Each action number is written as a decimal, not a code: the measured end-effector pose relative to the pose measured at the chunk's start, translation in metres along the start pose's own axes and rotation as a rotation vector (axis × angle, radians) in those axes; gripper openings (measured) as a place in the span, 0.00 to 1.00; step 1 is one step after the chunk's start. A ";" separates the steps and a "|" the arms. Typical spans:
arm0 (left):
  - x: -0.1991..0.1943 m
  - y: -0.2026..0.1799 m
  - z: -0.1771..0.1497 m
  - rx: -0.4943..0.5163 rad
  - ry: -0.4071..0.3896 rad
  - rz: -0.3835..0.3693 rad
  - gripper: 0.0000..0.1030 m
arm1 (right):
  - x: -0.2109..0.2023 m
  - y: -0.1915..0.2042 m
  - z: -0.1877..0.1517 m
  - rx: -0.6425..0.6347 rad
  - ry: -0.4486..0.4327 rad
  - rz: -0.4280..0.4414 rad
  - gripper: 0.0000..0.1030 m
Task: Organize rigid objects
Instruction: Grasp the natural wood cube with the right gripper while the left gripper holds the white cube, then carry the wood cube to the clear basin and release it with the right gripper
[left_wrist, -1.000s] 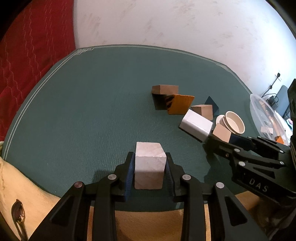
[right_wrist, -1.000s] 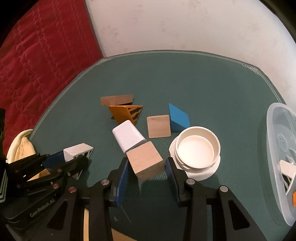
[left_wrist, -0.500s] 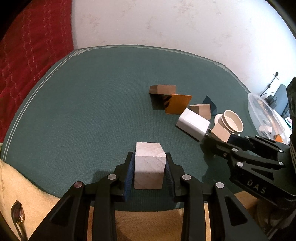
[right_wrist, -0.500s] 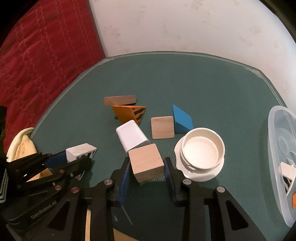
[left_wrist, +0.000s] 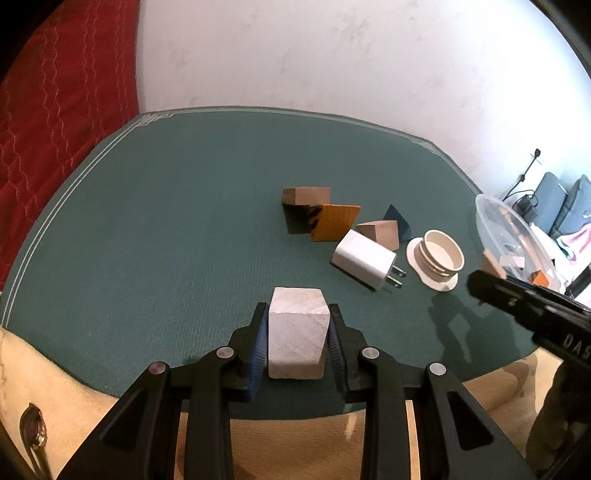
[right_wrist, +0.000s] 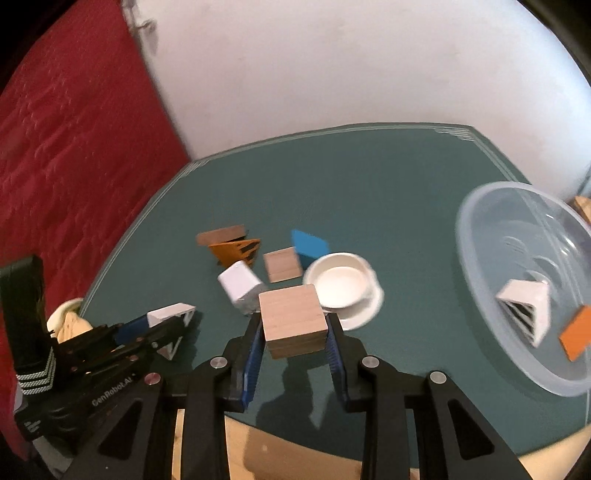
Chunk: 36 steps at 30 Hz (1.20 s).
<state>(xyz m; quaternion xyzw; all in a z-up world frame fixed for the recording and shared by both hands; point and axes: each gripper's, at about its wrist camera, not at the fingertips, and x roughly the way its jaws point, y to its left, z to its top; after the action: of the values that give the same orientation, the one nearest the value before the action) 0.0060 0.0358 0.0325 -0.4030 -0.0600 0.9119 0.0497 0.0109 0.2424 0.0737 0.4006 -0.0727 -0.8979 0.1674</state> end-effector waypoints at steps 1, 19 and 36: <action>-0.001 0.000 0.000 0.002 -0.003 0.000 0.30 | -0.002 -0.003 -0.001 0.009 -0.006 -0.007 0.33; -0.003 -0.013 -0.002 0.046 -0.022 0.053 0.30 | -0.048 -0.084 0.001 0.230 -0.132 -0.188 0.33; -0.006 -0.017 -0.001 0.052 -0.009 0.051 0.30 | -0.075 -0.134 -0.013 0.357 -0.215 -0.351 0.56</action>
<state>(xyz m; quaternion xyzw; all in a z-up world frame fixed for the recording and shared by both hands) 0.0116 0.0517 0.0387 -0.3989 -0.0262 0.9159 0.0367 0.0352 0.3947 0.0815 0.3325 -0.1766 -0.9236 -0.0726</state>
